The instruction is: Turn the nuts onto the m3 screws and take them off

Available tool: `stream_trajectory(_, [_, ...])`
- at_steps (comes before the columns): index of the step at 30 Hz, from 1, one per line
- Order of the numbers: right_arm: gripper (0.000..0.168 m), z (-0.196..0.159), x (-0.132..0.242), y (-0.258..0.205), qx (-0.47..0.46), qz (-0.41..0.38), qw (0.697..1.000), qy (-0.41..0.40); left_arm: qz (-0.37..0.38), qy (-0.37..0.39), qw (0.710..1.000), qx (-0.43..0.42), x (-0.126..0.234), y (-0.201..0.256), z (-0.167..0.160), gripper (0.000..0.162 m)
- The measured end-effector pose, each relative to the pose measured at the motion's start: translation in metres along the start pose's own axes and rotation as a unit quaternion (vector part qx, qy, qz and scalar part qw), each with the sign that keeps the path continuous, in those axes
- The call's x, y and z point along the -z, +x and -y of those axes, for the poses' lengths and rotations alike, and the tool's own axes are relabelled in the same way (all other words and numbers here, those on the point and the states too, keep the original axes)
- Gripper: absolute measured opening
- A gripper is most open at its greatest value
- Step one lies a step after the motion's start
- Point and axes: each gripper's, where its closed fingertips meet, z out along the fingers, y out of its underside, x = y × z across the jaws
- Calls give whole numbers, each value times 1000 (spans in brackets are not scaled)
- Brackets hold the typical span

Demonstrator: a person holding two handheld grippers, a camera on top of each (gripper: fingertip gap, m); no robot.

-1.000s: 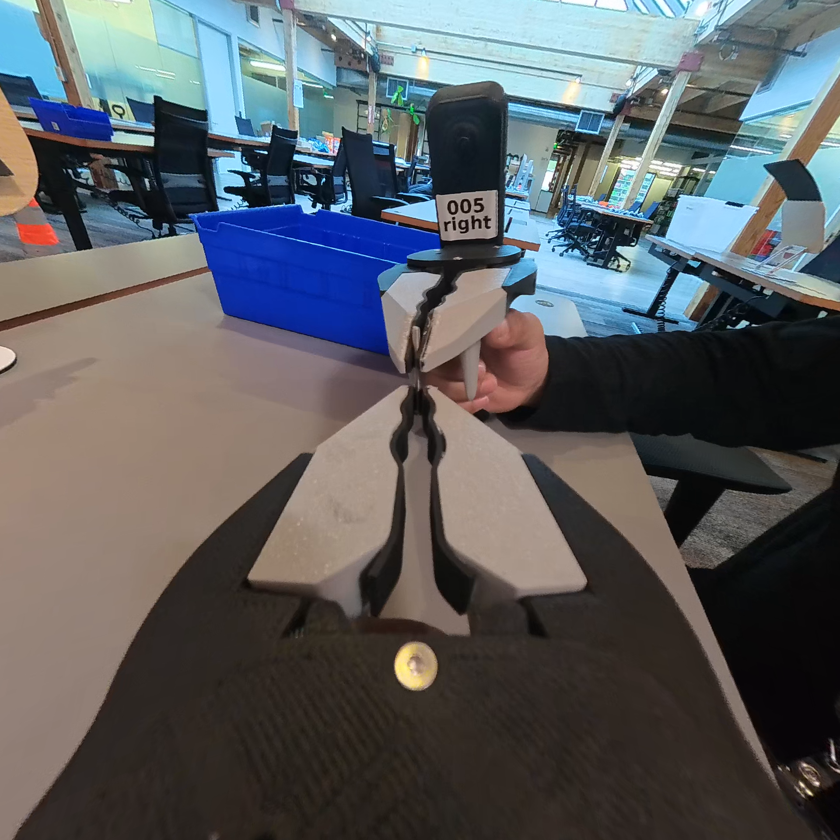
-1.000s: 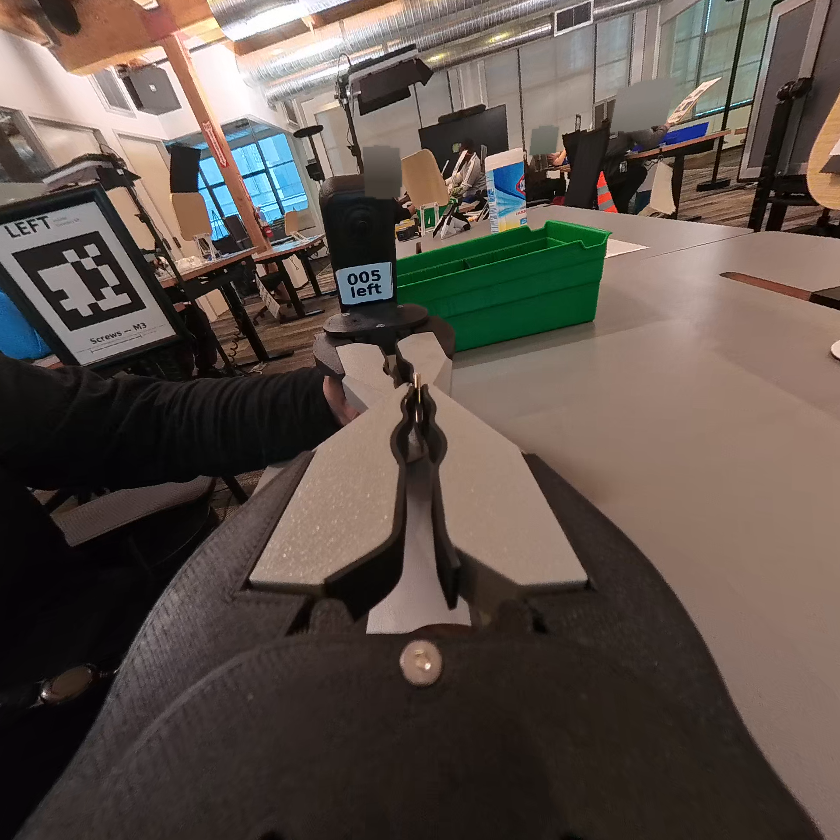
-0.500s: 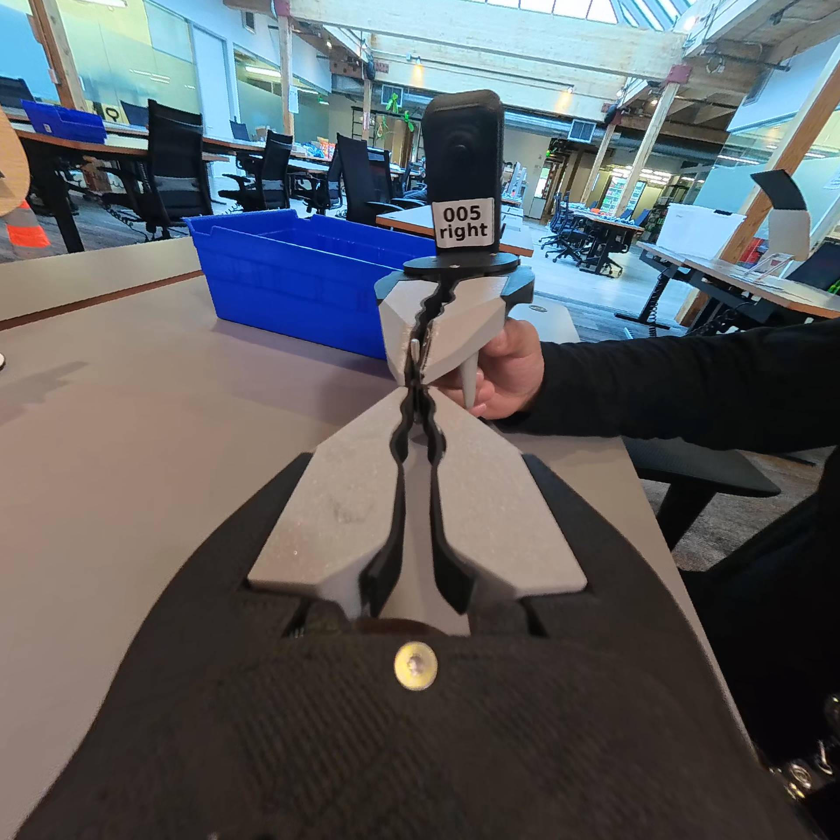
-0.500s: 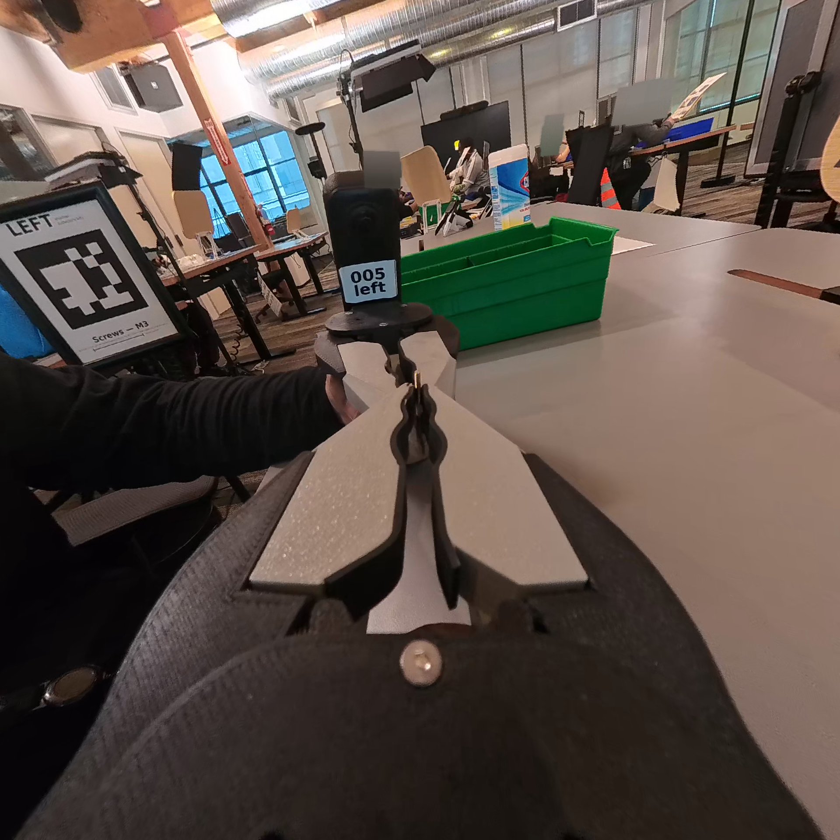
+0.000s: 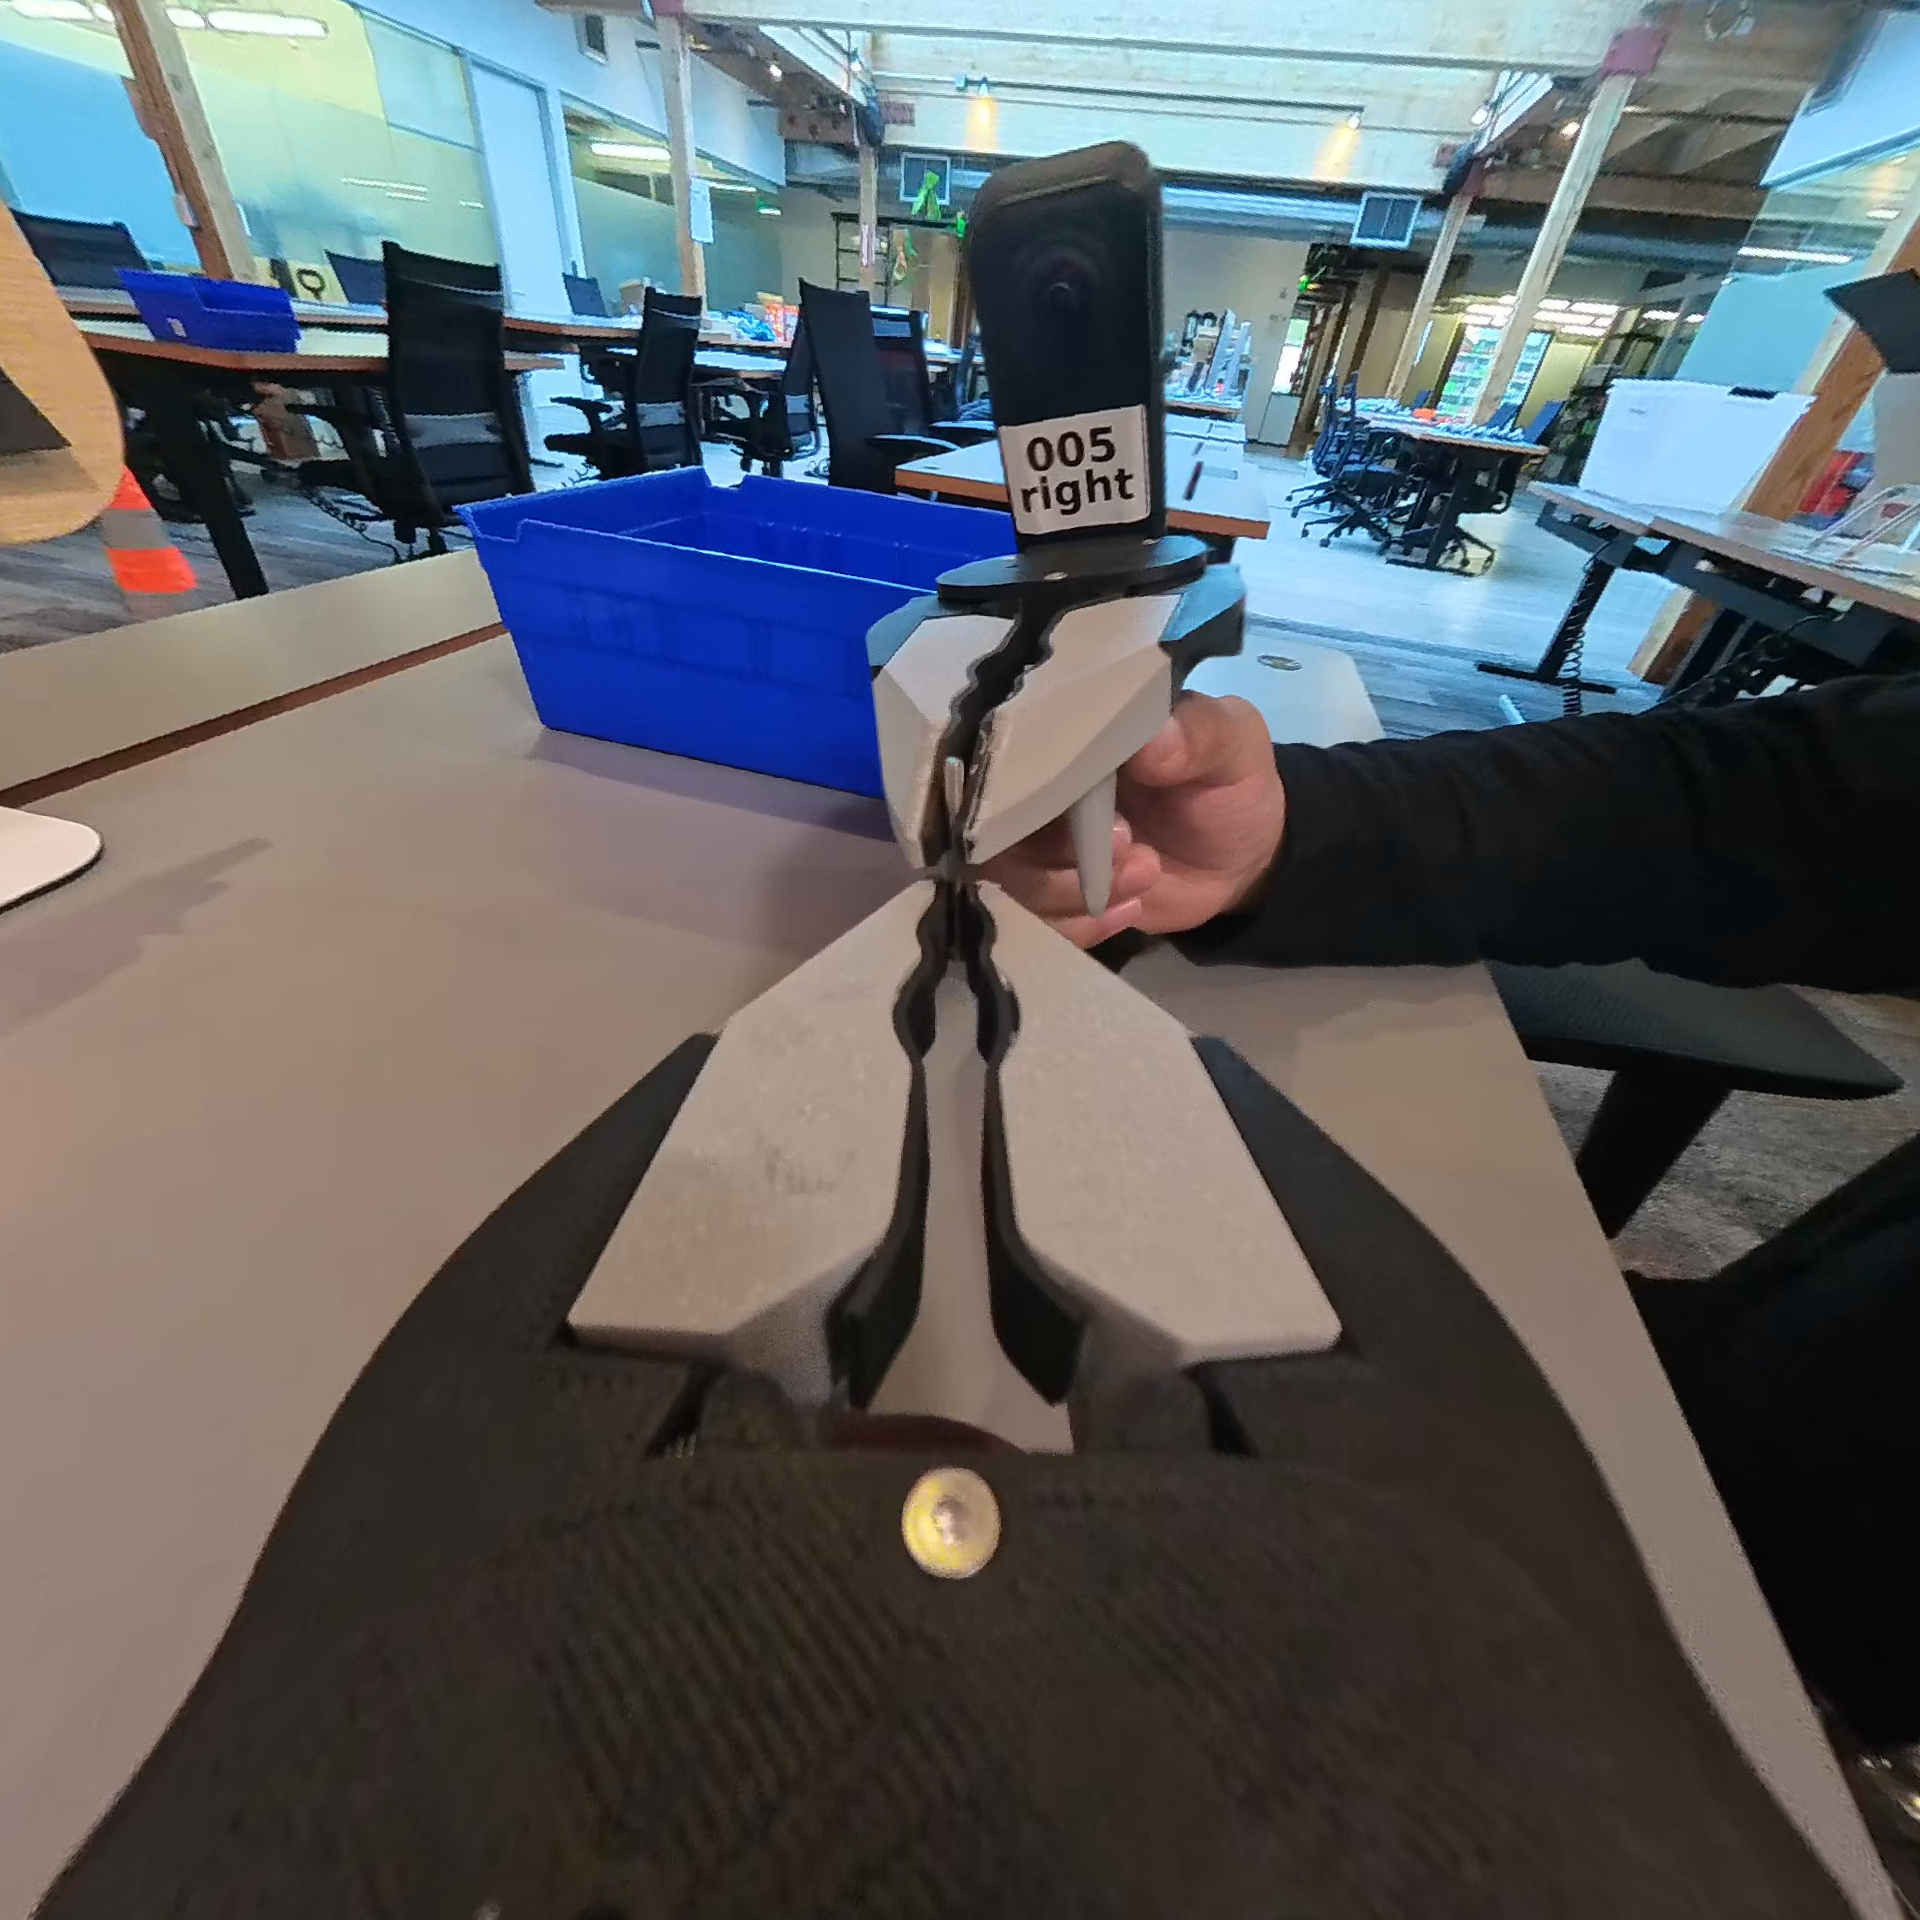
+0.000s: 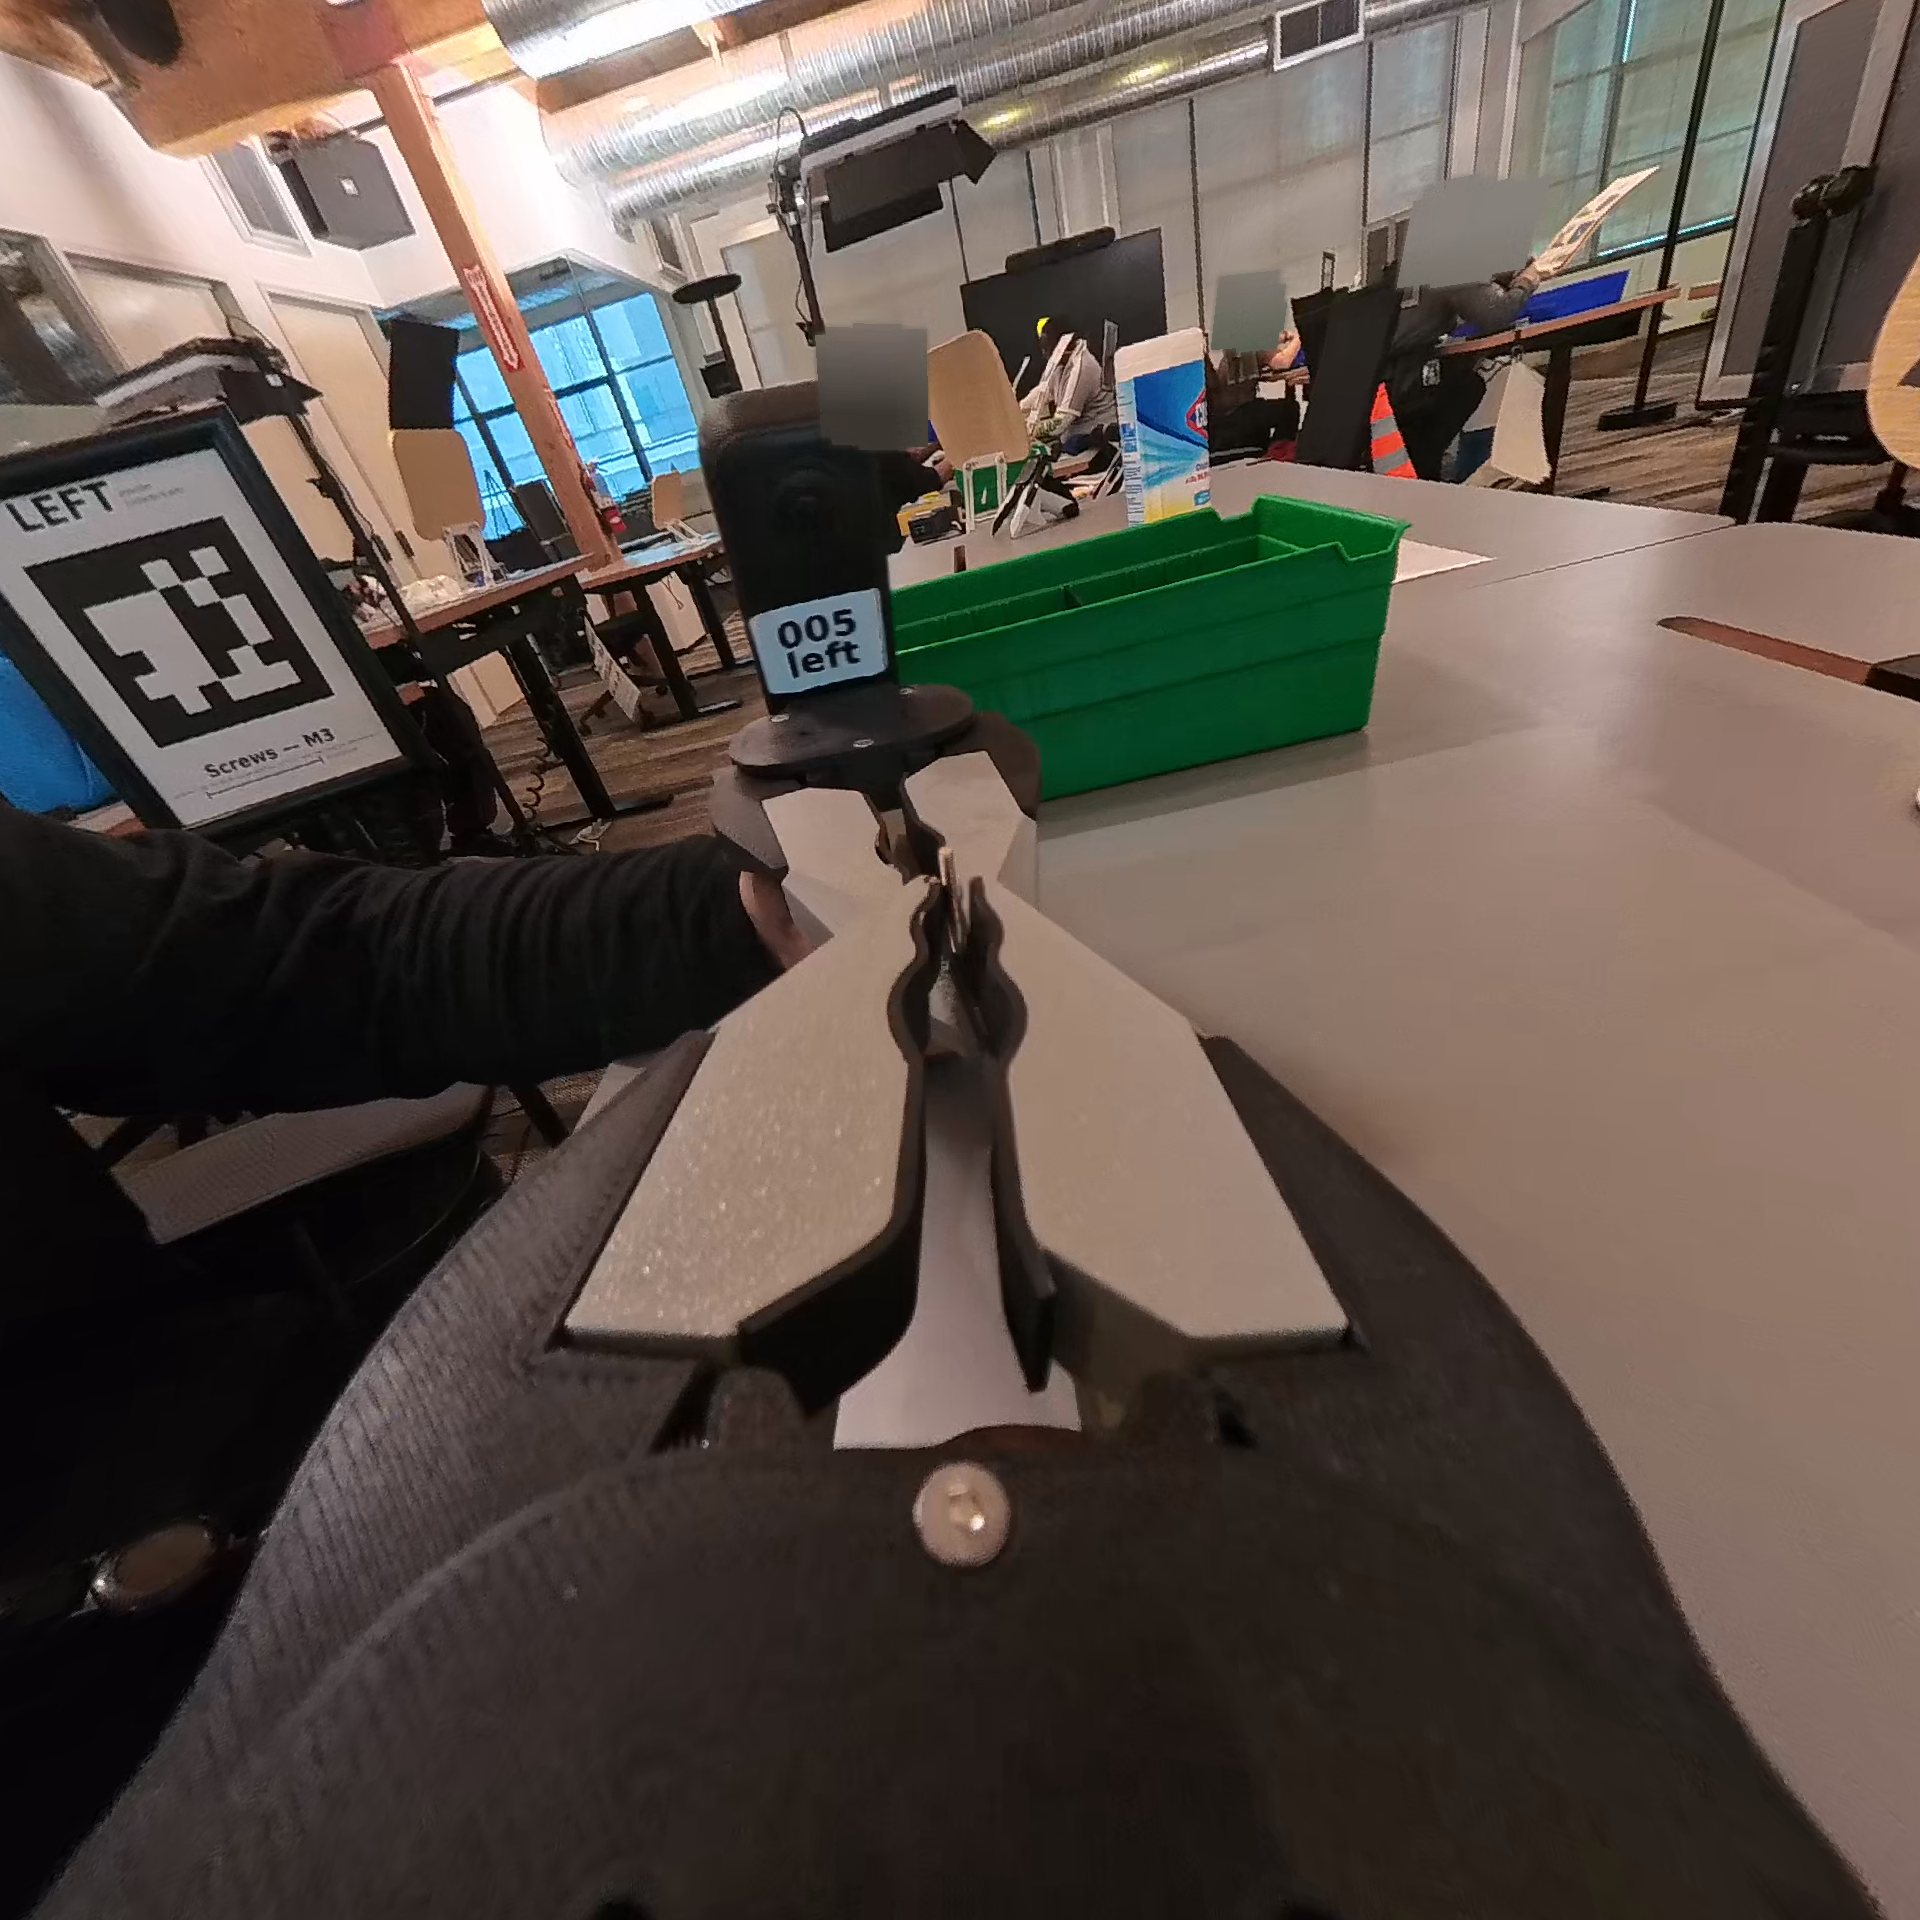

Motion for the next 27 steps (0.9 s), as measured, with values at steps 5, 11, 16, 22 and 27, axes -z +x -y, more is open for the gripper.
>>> stream_trajectory(5, [17,3,7,17,5,-46,999,6,61,-8,998,-22,3,-20,-3,0])
stream_trajectory(11, [23,-15,17,57,51,-179,981,-57,311,-14,947,-74,42,-94,3,0])
stream_trajectory(16, [26,-31,9,60,58,-191,975,-96,396,-25,914,-90,62,-116,3,0])
stream_trajectory(22, [30,-39,6,61,52,-191,974,-110,385,-28,919,-76,60,-115,1,0])
stream_trajectory(27, [31,-40,5,62,48,-190,974,-110,374,-32,924,-65,58,-113,-1,0])
